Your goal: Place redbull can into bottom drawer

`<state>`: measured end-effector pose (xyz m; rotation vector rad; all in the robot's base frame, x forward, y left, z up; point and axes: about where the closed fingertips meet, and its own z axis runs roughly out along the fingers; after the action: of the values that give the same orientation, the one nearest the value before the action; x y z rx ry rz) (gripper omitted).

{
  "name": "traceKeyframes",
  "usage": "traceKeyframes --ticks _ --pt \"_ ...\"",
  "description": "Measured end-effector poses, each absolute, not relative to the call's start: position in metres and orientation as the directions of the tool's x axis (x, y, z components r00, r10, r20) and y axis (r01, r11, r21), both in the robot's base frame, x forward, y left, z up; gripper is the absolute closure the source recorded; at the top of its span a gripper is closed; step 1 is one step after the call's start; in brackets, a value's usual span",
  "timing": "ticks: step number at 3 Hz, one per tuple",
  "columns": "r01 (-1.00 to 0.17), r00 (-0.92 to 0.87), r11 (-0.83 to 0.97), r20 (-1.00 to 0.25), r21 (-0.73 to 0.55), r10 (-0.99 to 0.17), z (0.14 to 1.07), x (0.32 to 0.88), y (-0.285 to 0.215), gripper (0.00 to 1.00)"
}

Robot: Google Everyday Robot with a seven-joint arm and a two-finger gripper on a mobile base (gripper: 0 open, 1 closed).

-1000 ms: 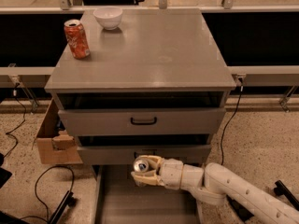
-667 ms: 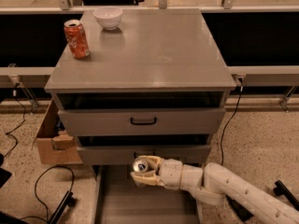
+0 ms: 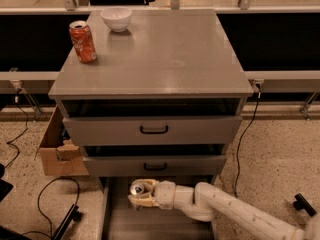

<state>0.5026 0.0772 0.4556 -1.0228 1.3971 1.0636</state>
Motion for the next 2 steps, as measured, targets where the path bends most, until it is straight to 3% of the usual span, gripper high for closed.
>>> traceKeyframes --ticks 2 --pt "-0.981 -0.09 0.174 -0.996 0.089 0.0 0.324 0.528 0.126 1.0"
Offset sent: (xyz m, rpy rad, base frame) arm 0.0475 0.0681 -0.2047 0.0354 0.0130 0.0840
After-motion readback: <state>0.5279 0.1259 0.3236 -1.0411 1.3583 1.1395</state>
